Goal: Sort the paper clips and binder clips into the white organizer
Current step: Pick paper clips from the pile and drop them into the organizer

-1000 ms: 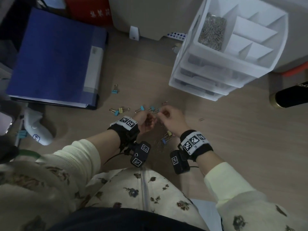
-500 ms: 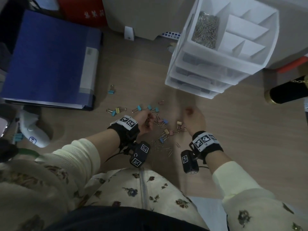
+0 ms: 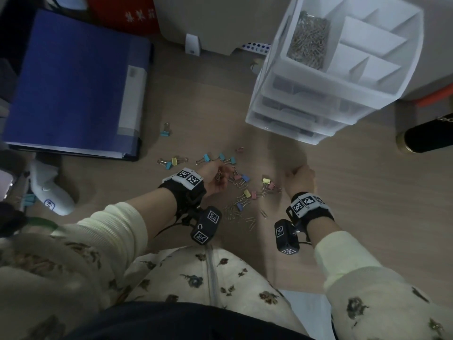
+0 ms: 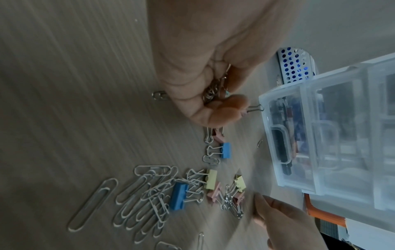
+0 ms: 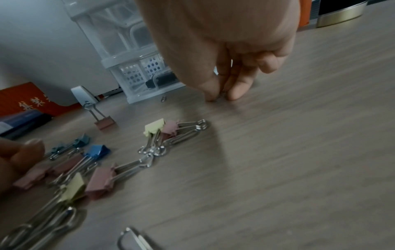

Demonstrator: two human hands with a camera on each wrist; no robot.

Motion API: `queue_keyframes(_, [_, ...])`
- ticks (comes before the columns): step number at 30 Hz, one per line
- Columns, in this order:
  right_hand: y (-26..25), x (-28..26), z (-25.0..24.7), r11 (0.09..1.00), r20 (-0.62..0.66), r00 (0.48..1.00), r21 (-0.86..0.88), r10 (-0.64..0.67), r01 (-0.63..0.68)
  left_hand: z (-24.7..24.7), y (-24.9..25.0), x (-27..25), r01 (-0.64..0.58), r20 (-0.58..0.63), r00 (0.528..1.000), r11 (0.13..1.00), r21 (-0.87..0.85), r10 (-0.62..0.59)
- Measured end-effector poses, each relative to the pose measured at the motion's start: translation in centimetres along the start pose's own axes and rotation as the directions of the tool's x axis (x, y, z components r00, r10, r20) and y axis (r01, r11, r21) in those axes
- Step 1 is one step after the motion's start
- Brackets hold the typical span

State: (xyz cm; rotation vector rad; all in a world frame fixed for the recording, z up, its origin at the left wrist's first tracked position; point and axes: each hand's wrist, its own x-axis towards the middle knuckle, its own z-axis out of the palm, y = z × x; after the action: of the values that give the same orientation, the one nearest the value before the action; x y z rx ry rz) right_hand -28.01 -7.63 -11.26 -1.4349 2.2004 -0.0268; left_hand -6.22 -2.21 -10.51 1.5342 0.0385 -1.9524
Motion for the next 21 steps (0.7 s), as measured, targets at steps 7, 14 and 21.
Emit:
queue_keyframes(7, [-0.1, -0.1, 0.1, 0.999, -0.016, 0.999, -0.01, -0.032, 0.032, 0.2, -0.1, -0.2, -0.015, -0.01, 1.0, 1.0, -0.01, 0.015])
queue_keyframes(14, [-0.2, -0.6, -0.5, 0.995, 0.021, 0.998, 0.084, -0.058, 0.056, 0.2, -0.1, -0.5, -0.03, -0.006, 1.0, 0.999, -0.027, 0.03])
queue_keyframes(21, [-3.0, -2.9, 0.1, 0.911, 0.066, 0.957, 0.331, -0.283, 0.247, 0.4, -0.2, -0.5, -0.041, 0.009, 0.999, 0.996, -0.073, 0.041])
